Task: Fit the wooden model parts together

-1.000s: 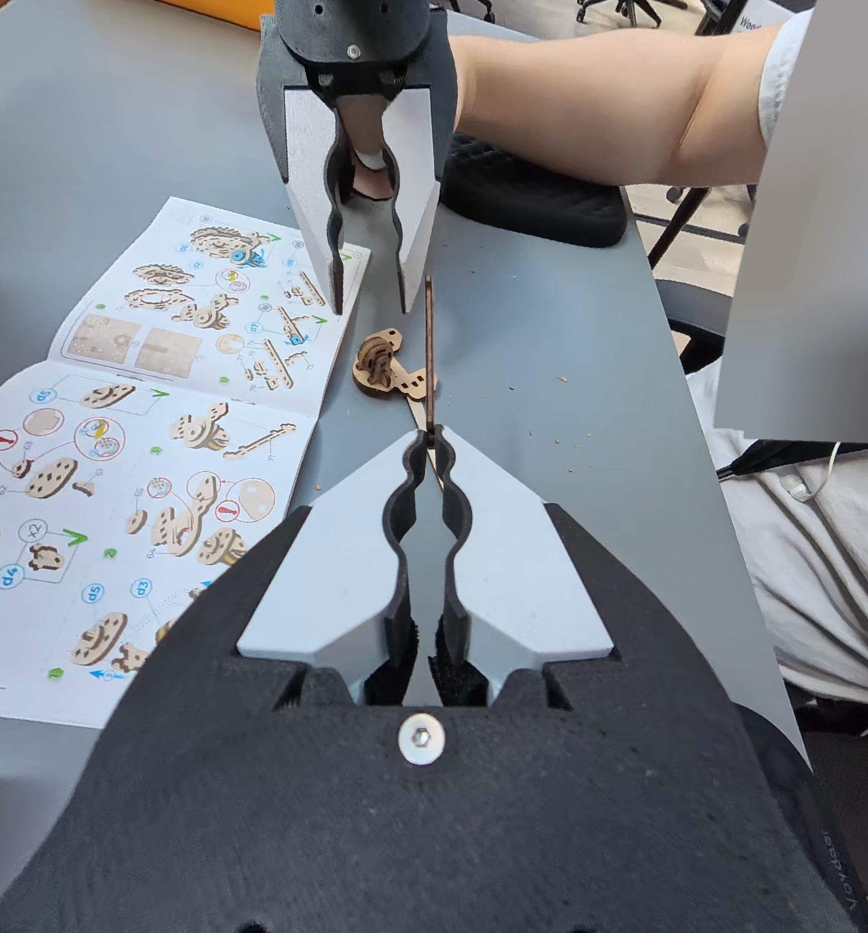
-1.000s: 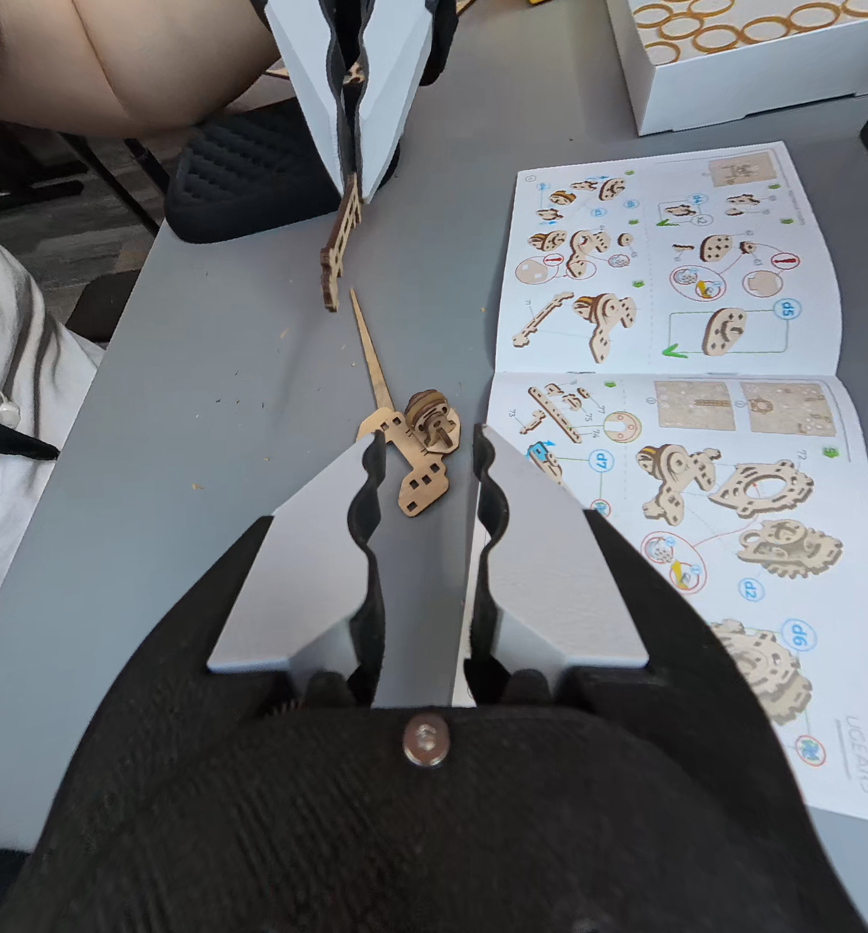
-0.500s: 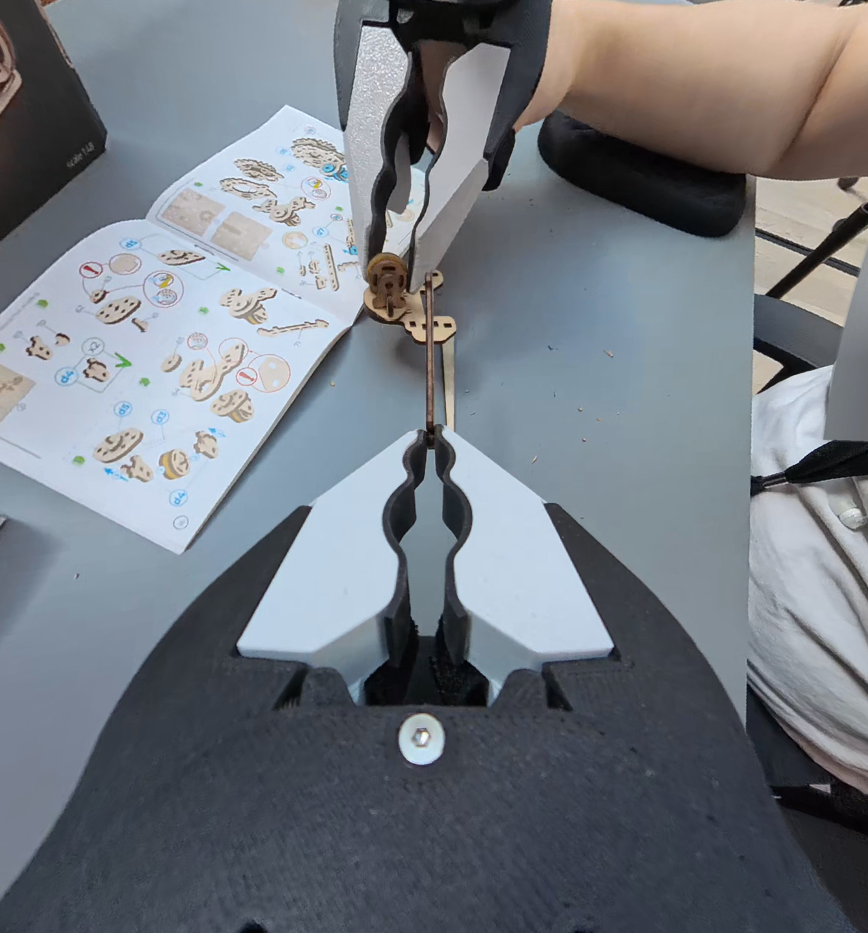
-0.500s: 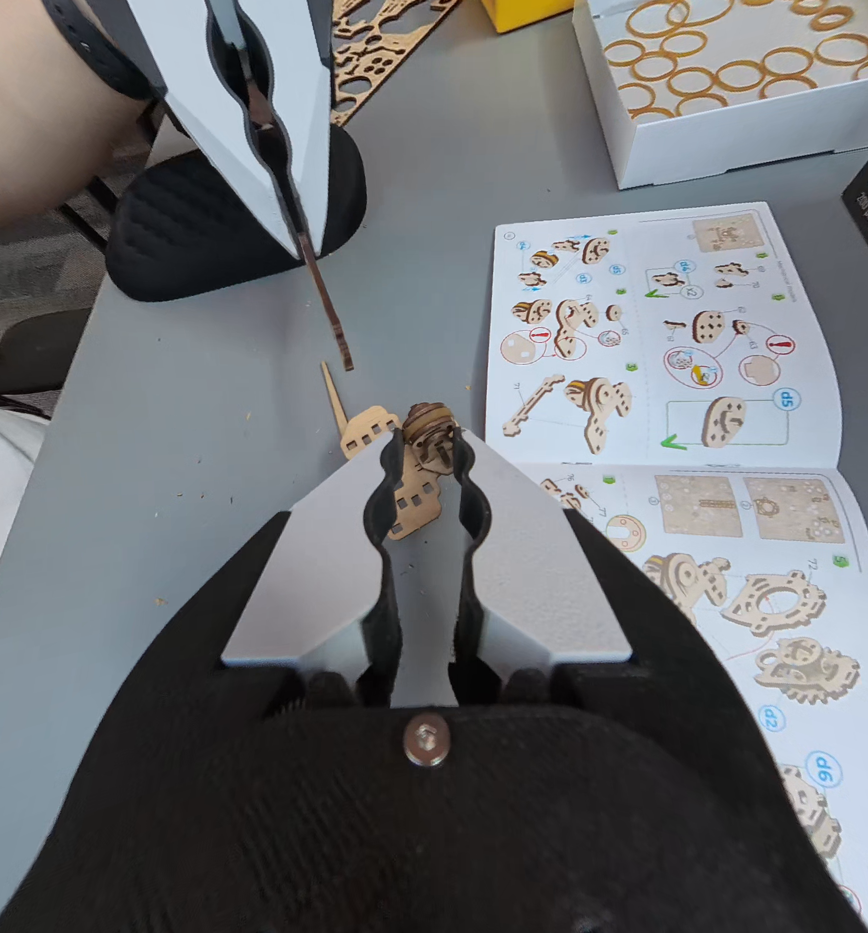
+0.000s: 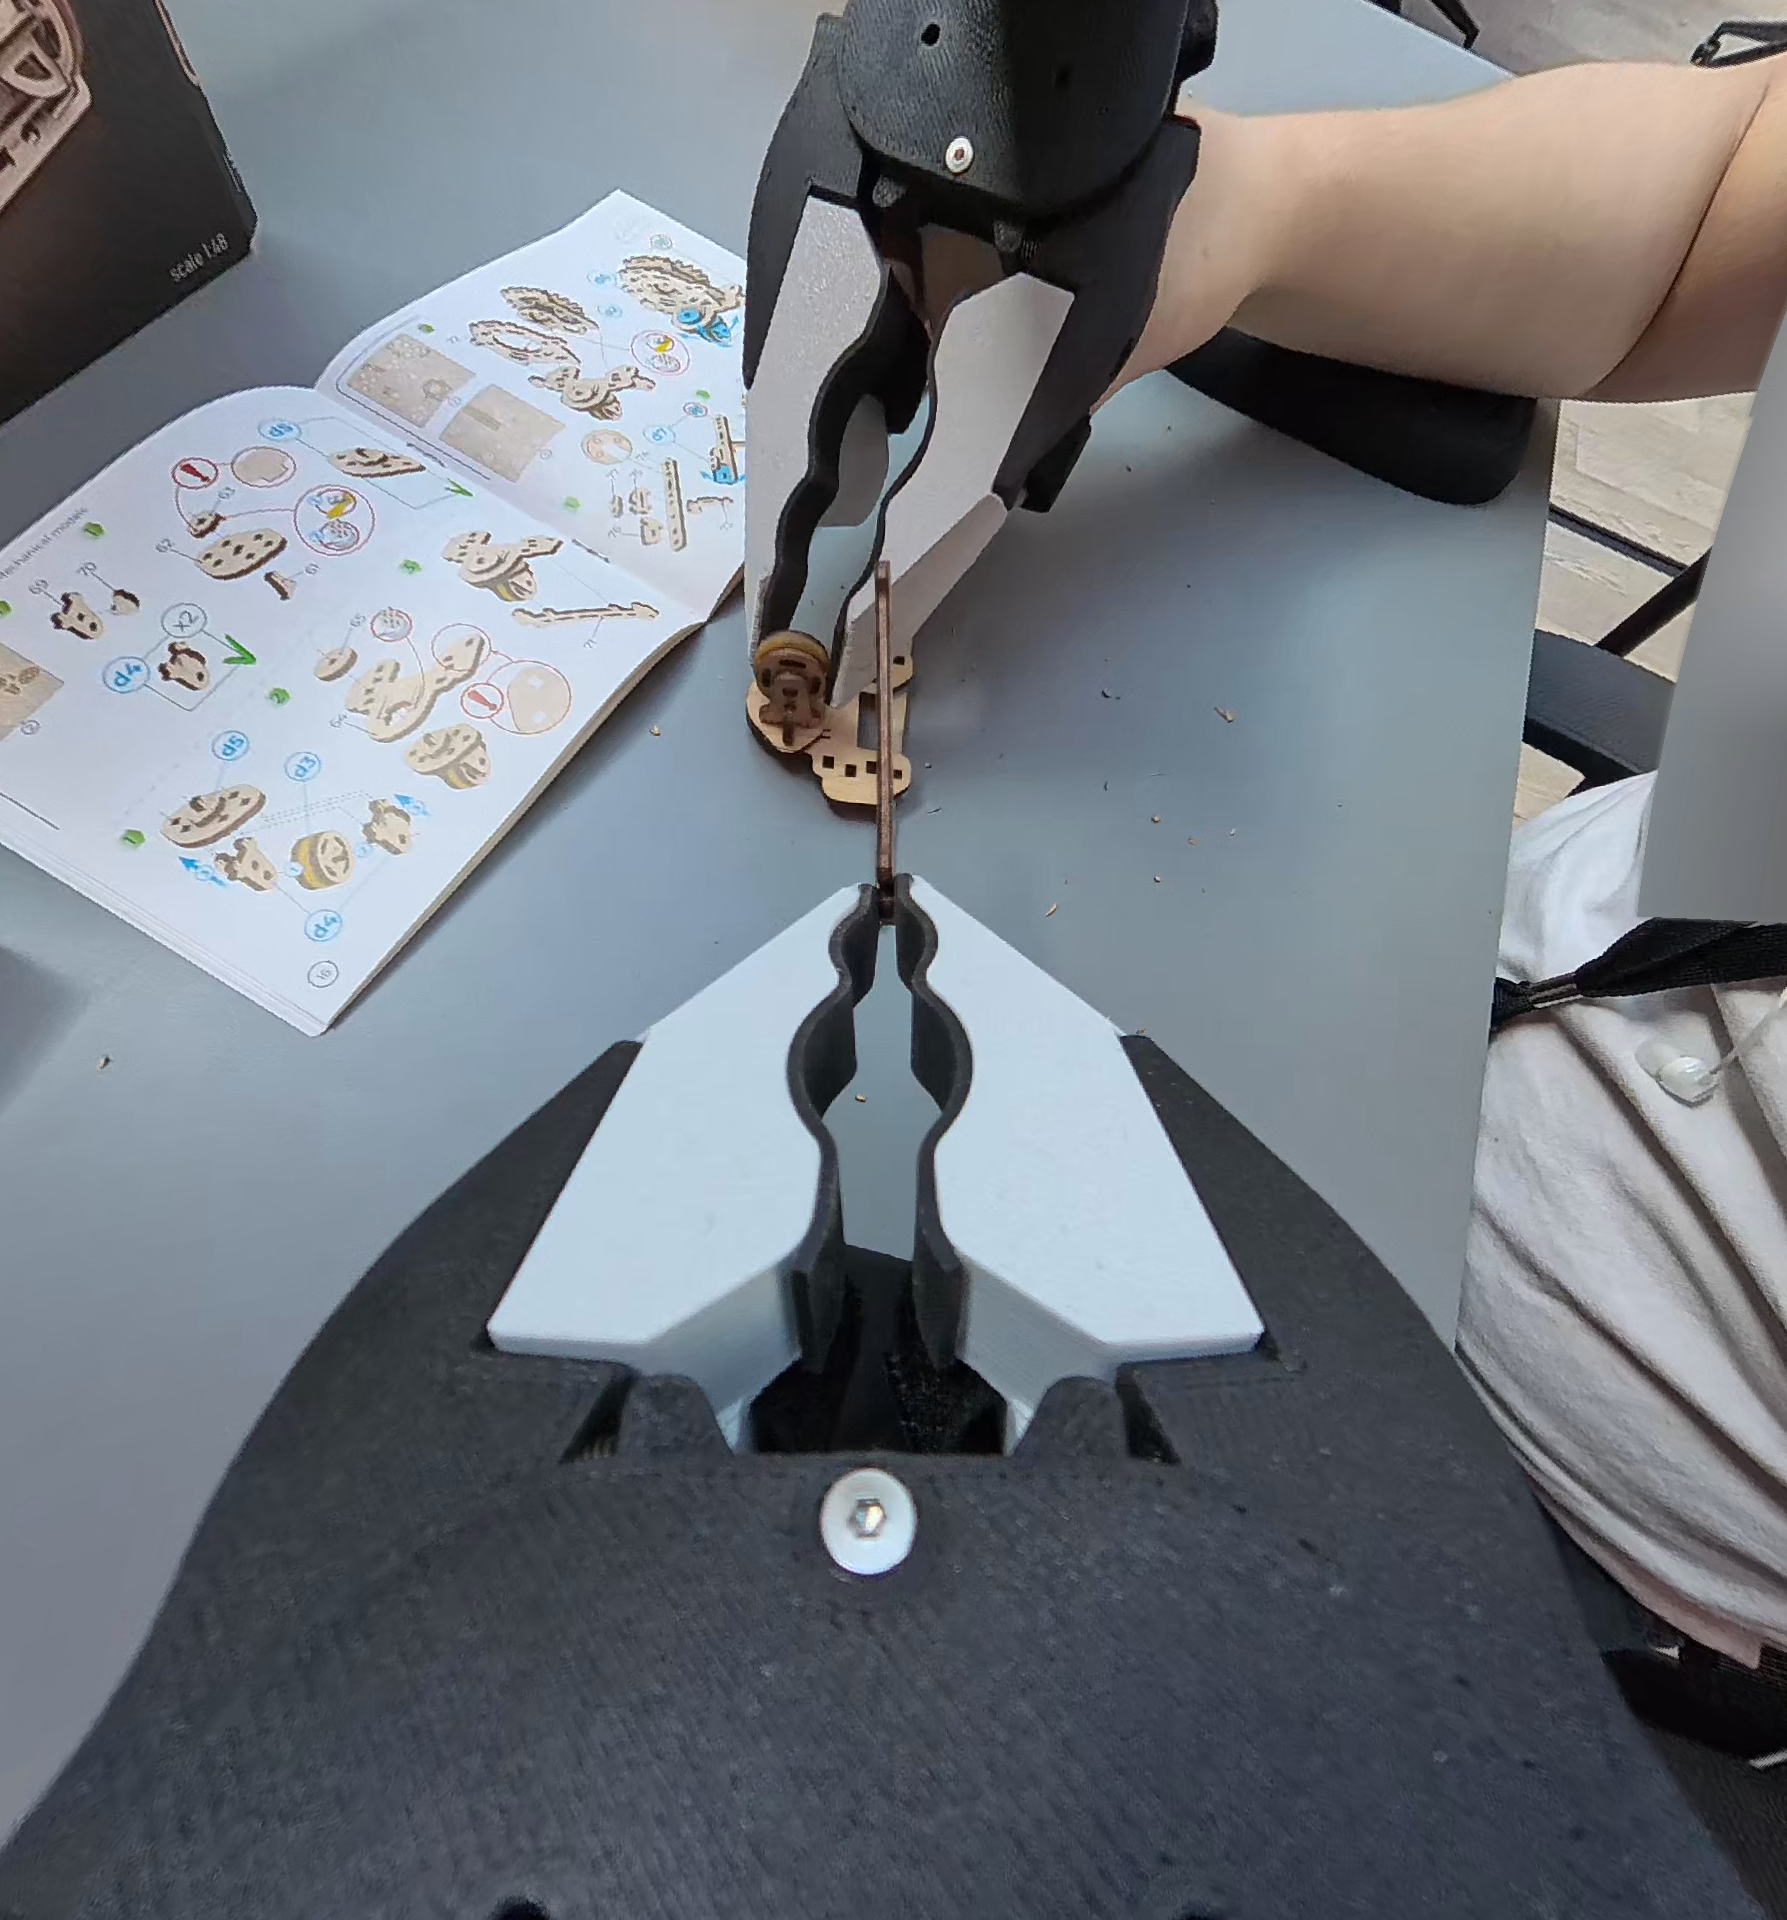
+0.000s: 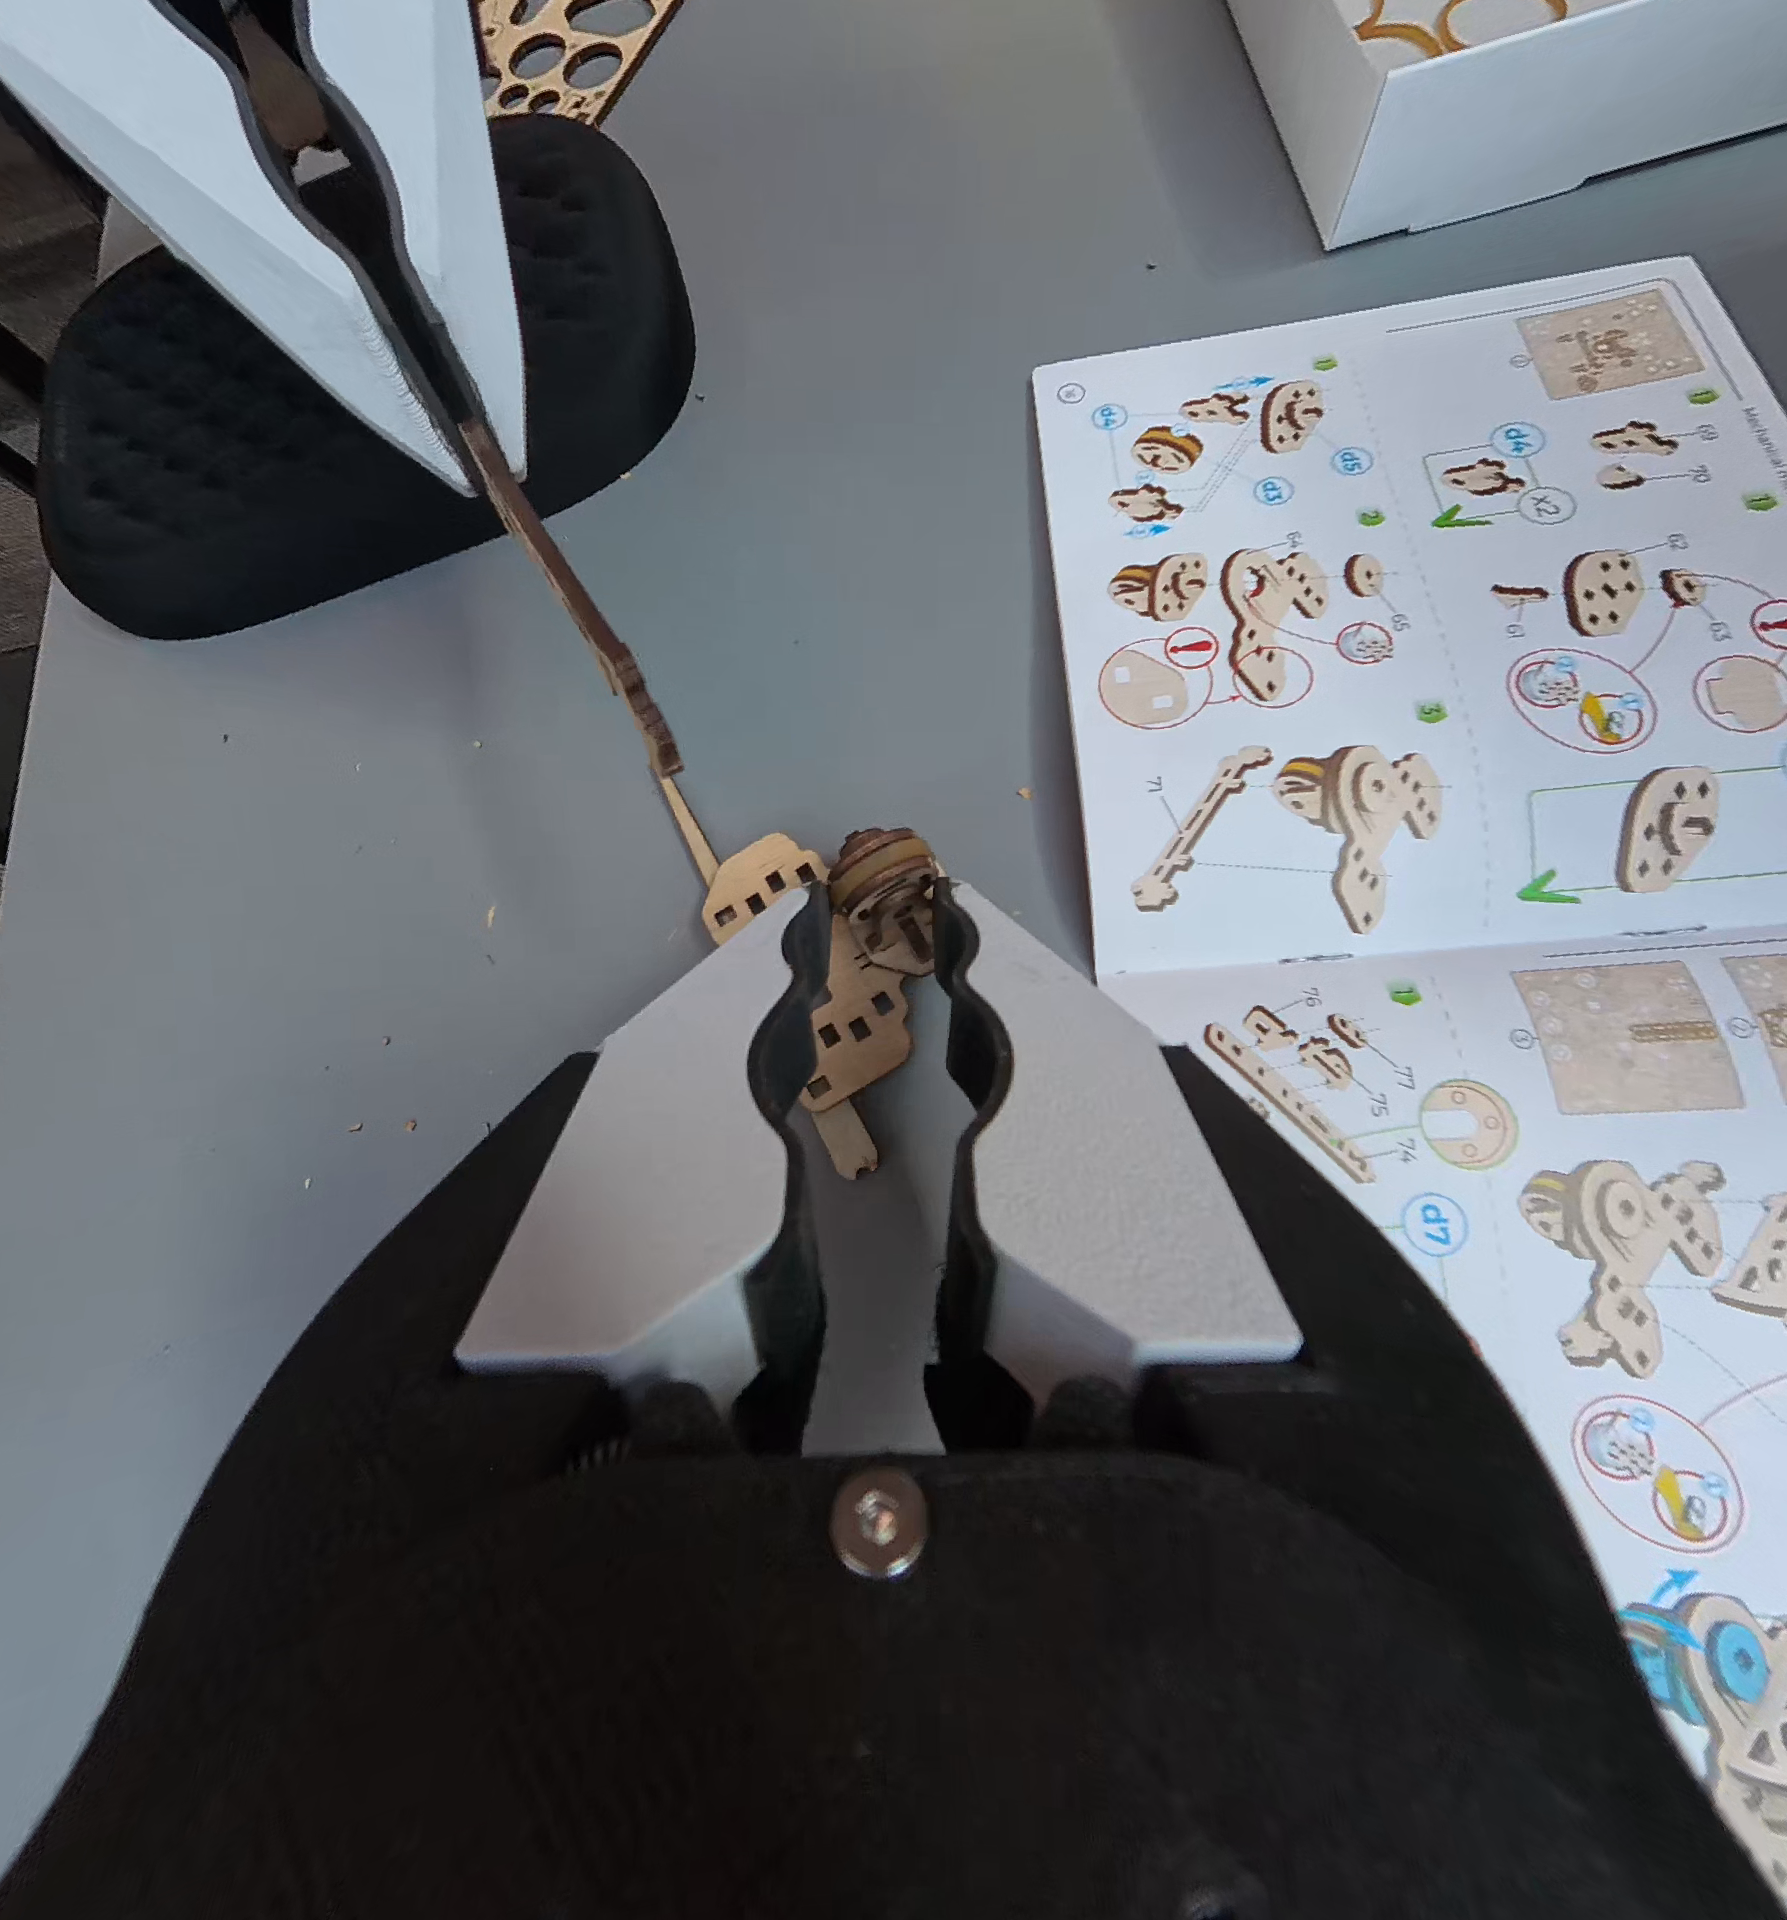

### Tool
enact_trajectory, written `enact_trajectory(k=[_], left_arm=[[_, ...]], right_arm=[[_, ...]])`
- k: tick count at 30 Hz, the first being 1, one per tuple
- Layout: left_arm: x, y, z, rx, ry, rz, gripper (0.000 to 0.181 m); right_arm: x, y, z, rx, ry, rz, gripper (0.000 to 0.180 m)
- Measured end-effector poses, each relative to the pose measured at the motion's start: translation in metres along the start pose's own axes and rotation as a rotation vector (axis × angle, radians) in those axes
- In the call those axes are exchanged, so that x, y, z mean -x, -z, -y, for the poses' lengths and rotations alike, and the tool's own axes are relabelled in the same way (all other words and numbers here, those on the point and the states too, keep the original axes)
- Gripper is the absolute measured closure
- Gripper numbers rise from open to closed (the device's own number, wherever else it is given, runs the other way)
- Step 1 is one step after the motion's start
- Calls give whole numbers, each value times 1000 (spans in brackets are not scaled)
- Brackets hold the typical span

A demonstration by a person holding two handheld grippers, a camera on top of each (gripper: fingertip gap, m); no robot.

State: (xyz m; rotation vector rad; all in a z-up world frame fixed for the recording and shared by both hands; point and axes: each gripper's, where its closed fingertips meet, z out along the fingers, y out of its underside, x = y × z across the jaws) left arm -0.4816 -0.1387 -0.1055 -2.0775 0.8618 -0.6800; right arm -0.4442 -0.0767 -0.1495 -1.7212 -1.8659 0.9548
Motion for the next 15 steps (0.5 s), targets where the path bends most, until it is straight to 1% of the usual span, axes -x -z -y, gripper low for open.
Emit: enact_trajectory(k=[2, 3, 5, 9, 13, 15], left_arm=[[0, -1, 0, -3, 2, 2, 180], [1, -2, 1, -9, 5, 3, 180], [3, -3, 2, -18, 16, 4, 180], [6, -13, -1, 20, 8, 8, 180], [4, -31, 2, 87, -42, -19, 180], [4, -41, 2, 136, -82, -20, 180]], right_arm=[[1, 1, 0, -2, -21, -2, 160], [2, 2, 0, -4, -24, -1, 156], [2, 7, -1, -8, -30, -11, 154], [-1, 30, 2, -67, -6, -13, 150], [9, 53, 17, -199, 108, 58, 148], [16, 54, 16, -204, 184, 85, 150]])
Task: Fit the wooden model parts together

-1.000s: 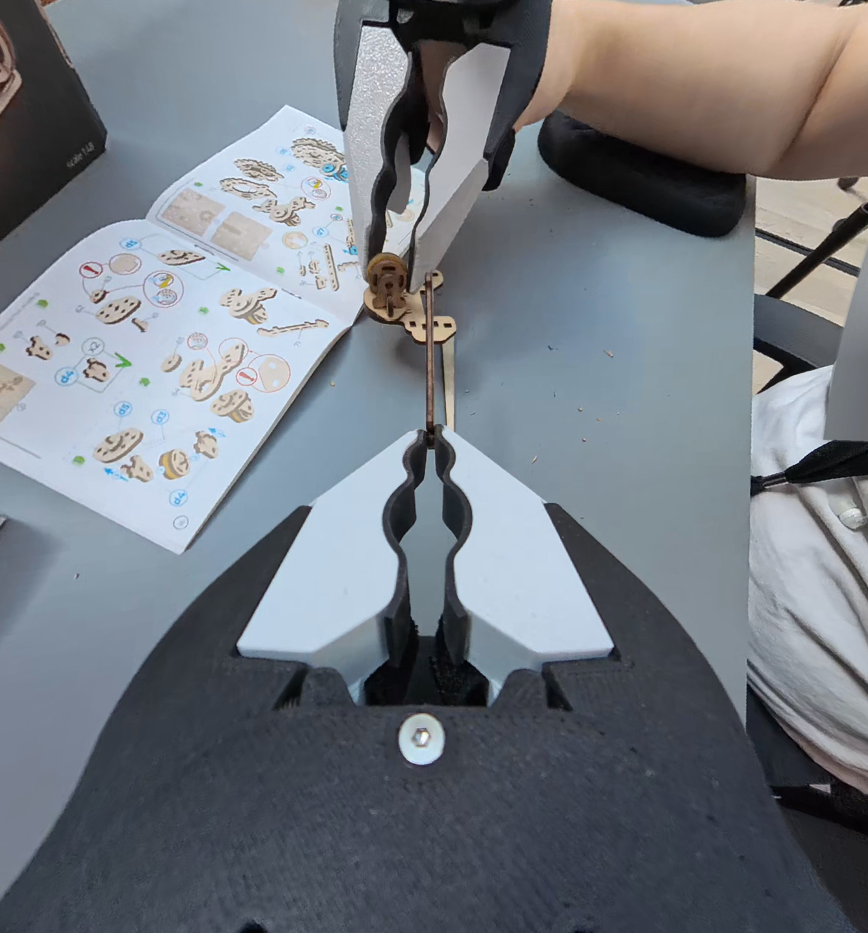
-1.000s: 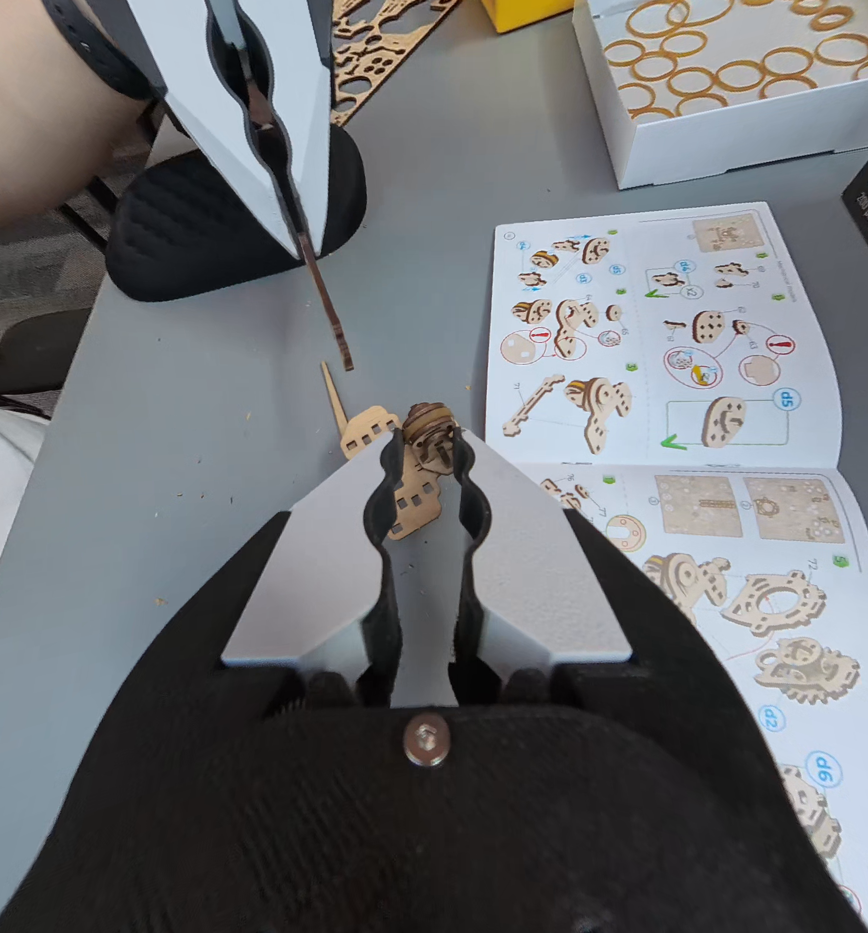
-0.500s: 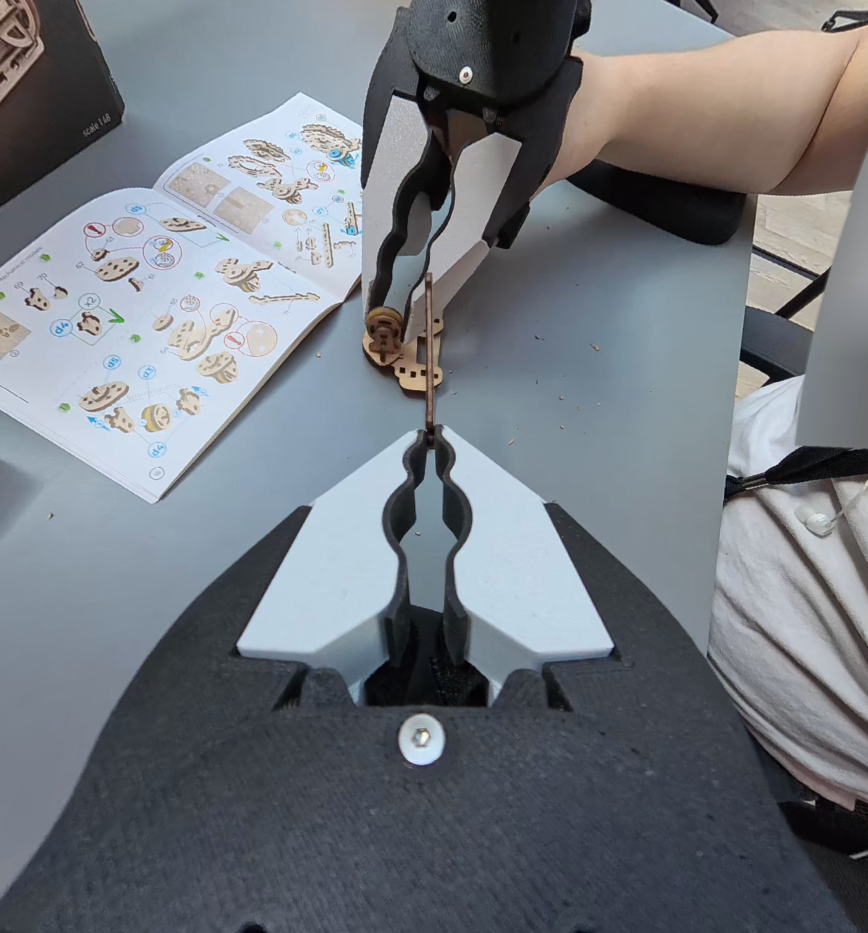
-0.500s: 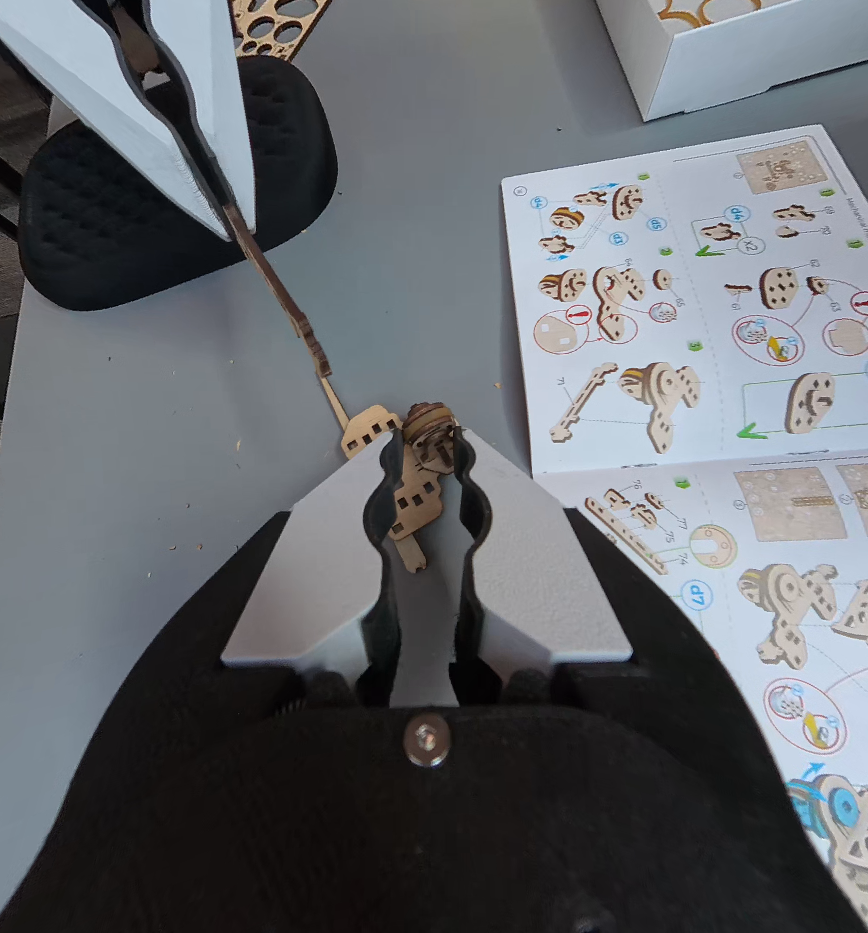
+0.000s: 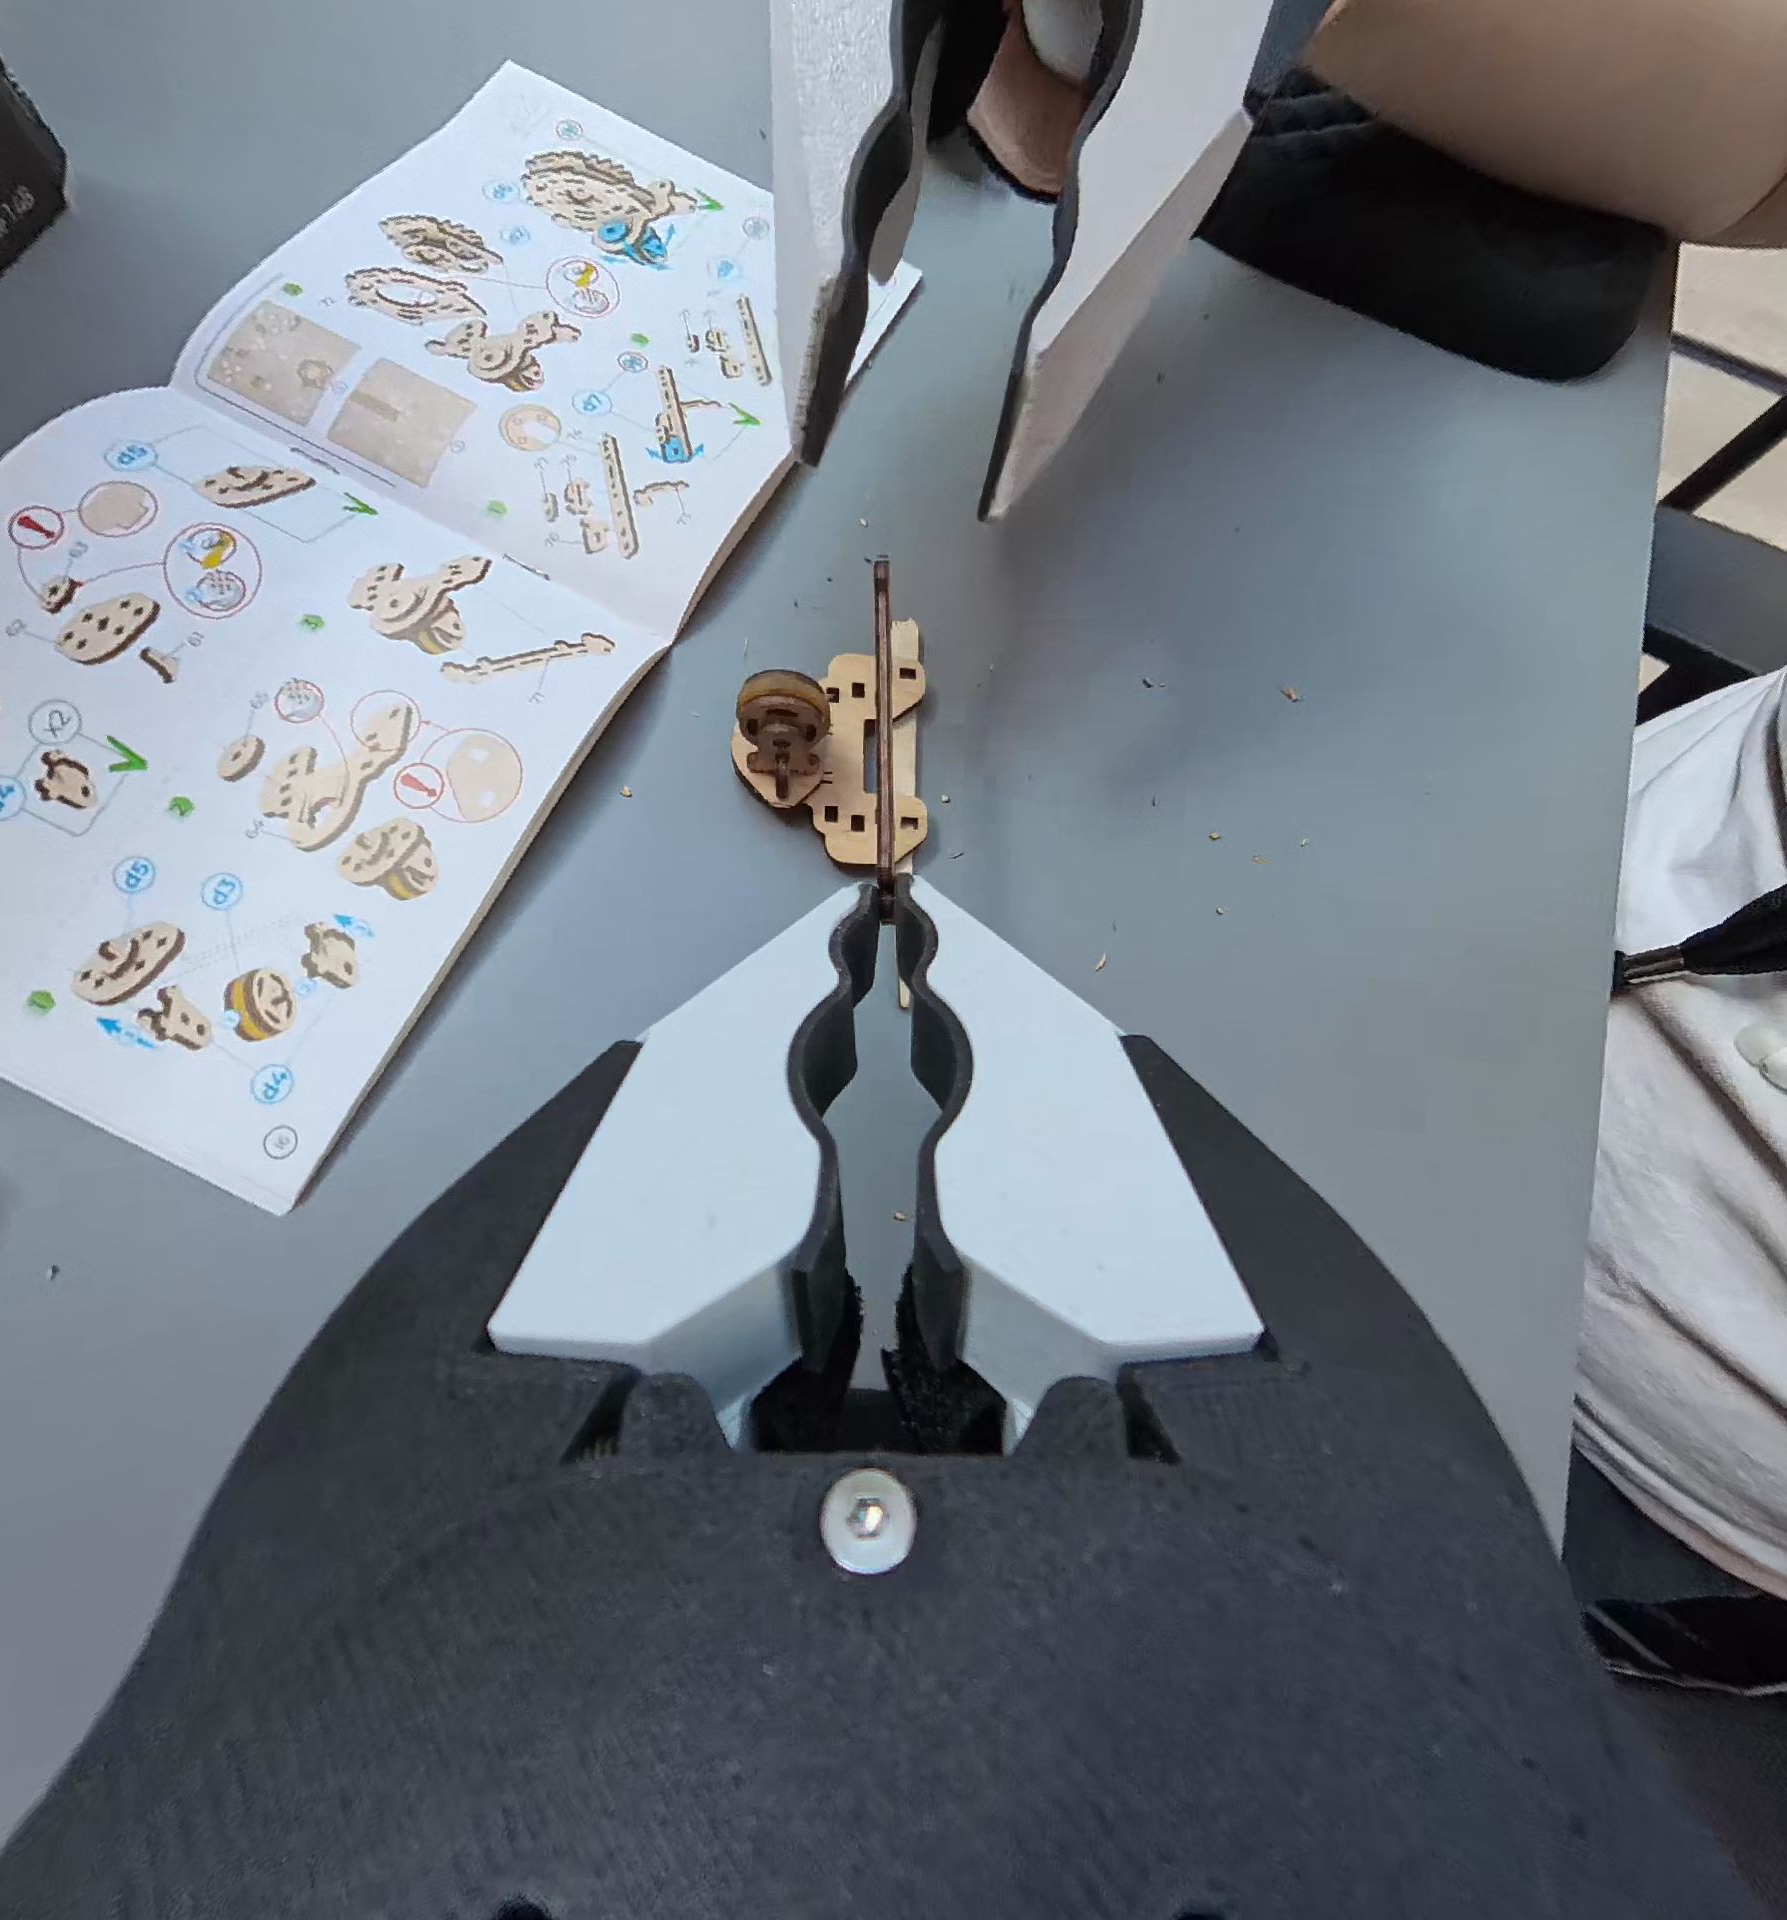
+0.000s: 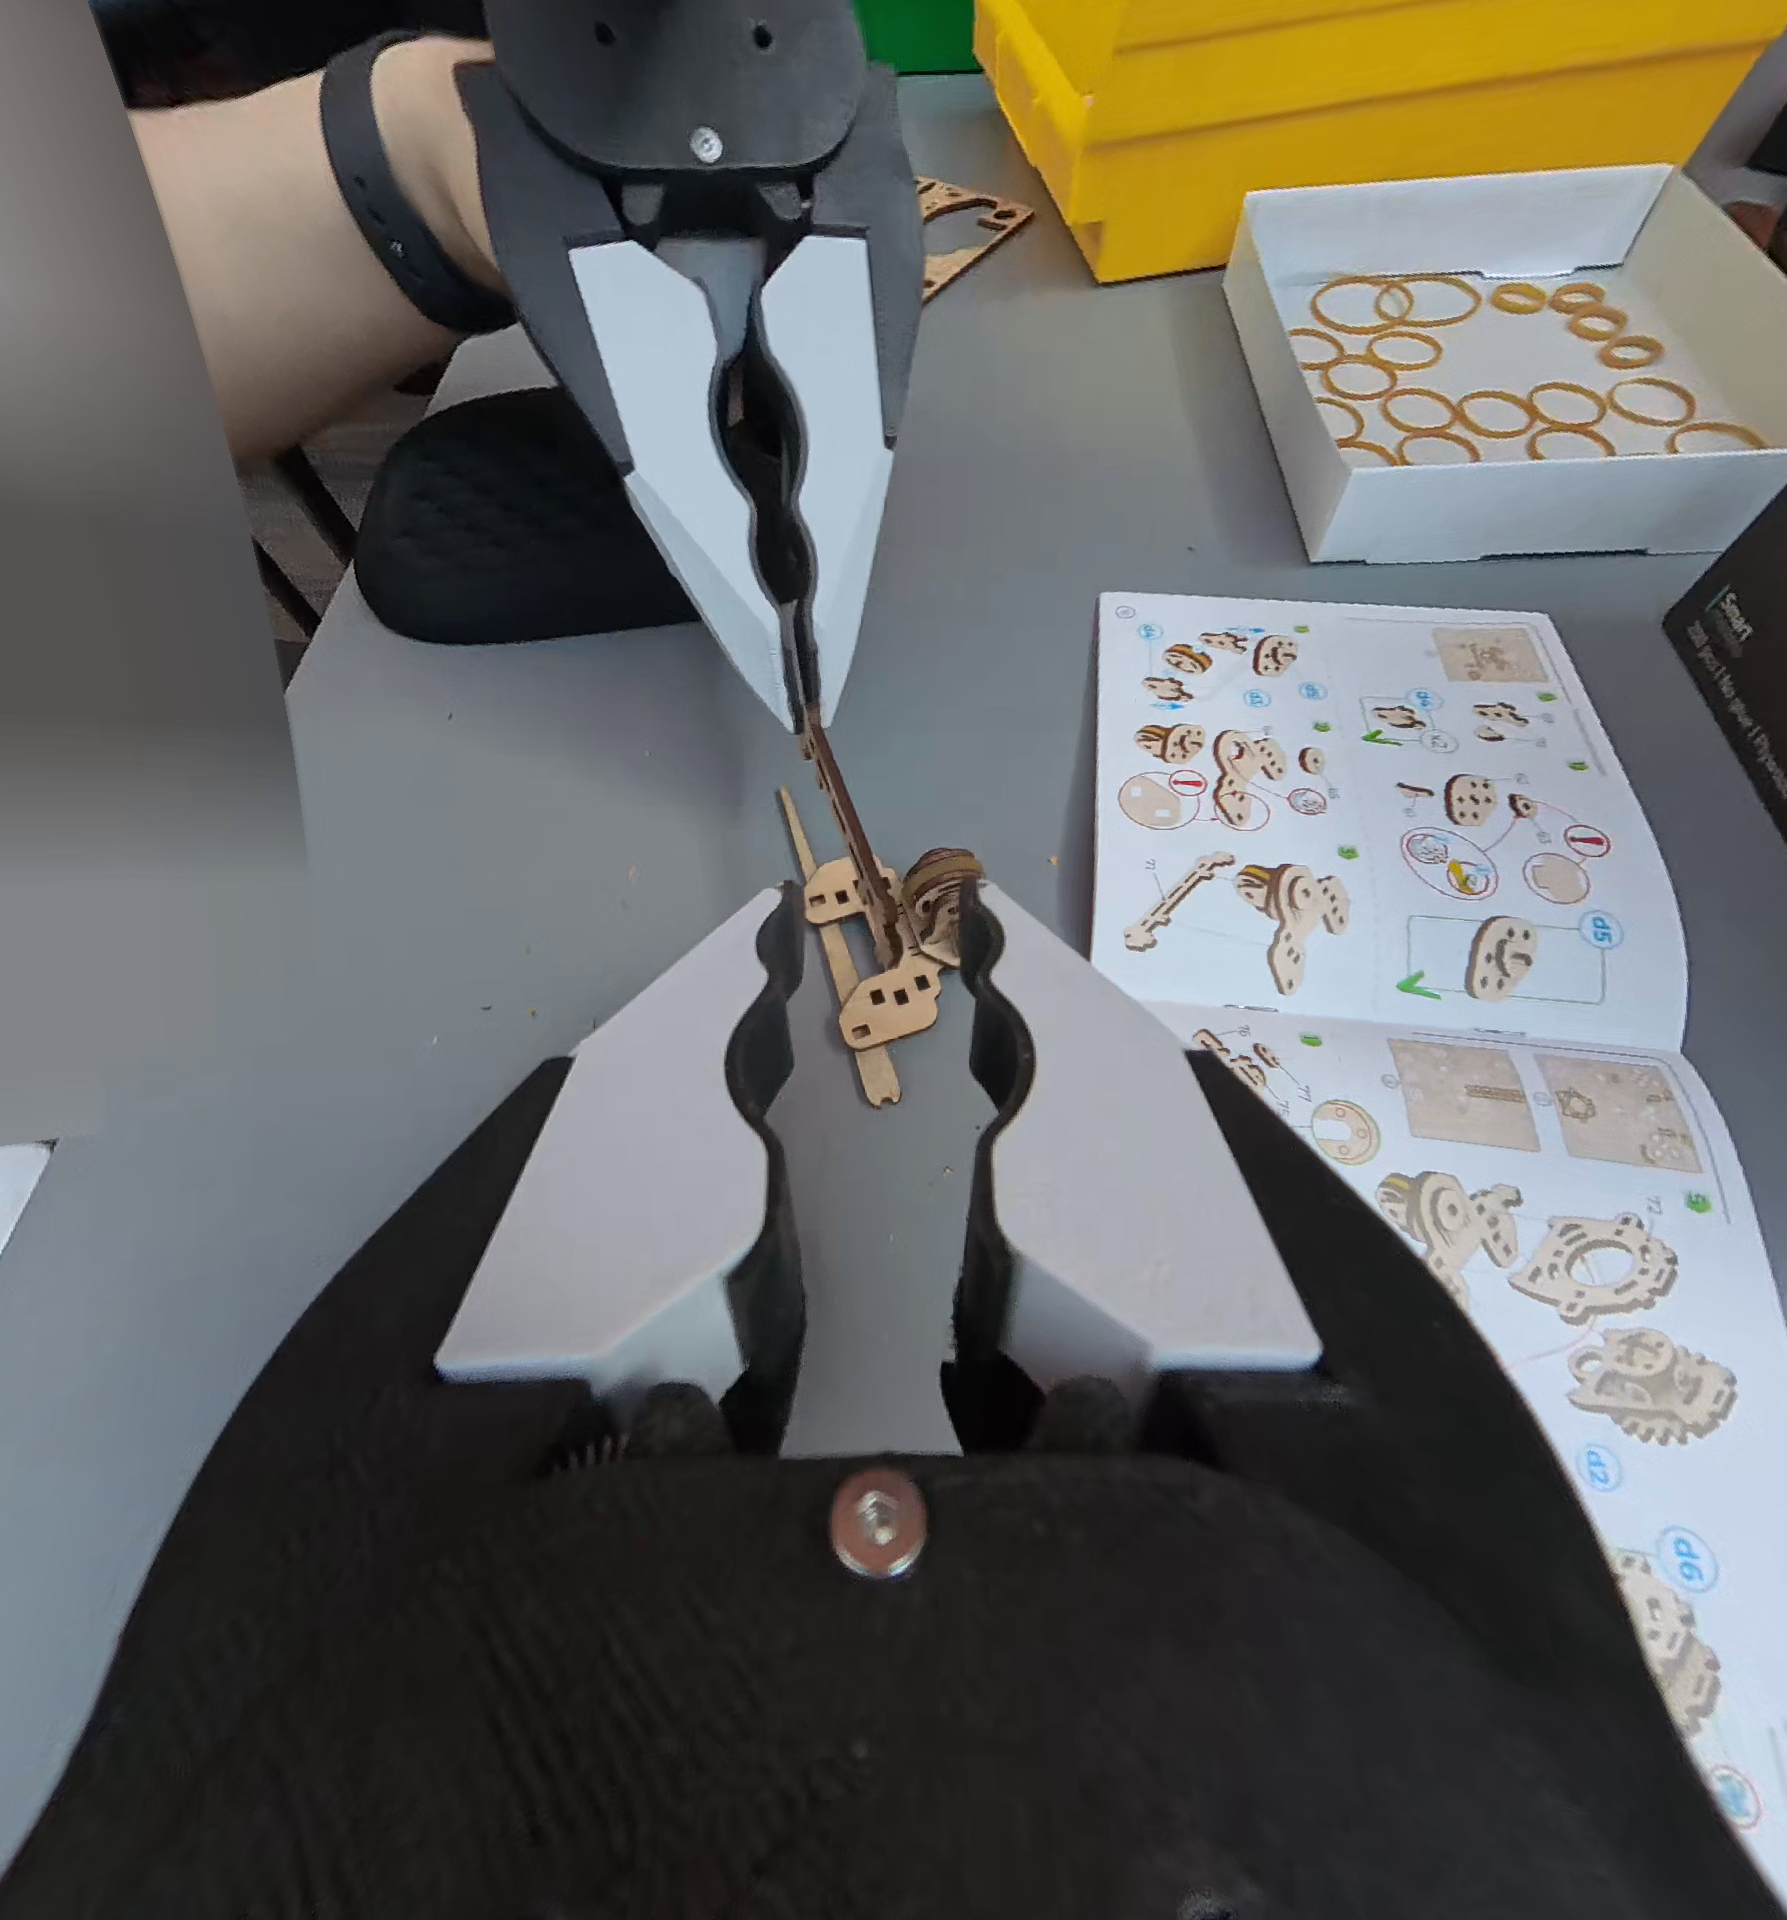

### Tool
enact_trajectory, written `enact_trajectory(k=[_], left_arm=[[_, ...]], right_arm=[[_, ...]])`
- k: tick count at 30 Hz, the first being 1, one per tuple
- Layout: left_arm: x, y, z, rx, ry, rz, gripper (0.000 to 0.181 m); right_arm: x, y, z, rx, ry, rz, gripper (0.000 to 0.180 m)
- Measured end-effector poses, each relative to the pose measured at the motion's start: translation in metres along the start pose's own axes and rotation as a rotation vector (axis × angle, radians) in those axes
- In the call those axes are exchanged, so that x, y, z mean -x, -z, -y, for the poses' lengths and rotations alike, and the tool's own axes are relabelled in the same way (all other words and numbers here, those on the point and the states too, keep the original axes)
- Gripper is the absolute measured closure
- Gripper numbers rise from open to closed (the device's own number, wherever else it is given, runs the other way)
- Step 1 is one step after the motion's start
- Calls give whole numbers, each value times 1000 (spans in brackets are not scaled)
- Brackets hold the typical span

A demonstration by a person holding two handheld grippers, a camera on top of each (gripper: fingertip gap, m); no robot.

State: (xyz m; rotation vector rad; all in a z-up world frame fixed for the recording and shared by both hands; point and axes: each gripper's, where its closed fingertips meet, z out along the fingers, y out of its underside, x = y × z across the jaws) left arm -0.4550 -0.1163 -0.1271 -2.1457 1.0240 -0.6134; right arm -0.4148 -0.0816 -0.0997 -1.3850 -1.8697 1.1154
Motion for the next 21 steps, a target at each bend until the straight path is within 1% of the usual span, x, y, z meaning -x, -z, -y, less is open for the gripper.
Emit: enact_trajectory(k=[1, 3, 7, 8, 9, 10, 13, 15, 21], left_arm=[[1, -5, 0, 26, -19, 5, 180], [5, -13, -1, 69, -47, 17, 180], [7, -19, -2, 76, -37, 6, 180], [8, -20, -2, 76, -35, 4, 180], [8, -21, -3, 77, -35, 3, 180], [8, -22, -3, 78, -35, 3, 180], [9, -24, -4, 86, -35, 0, 180], [9, -24, -5, 86, -33, -4, 180], [9, -25, -4, 58, -11, -23, 180]], right_arm=[[-1, -1, -4, 17, 44, -11, 155], [-3, -5, -15, 54, 110, -31, 159], [-6, -12, -28, 94, 72, -1, 164], [-7, -13, -30, 101, 75, -2, 168], [-8, -12, -32, 112, 82, 2, 176], [-9, -12, -33, 117, 87, -6, 180], [-10, -12, -37, 128, 69, 8, 179], [-9, -13, -39, 134, 40, 27, 167], [-12, -14, -43, 149, 46, 14, 168]])
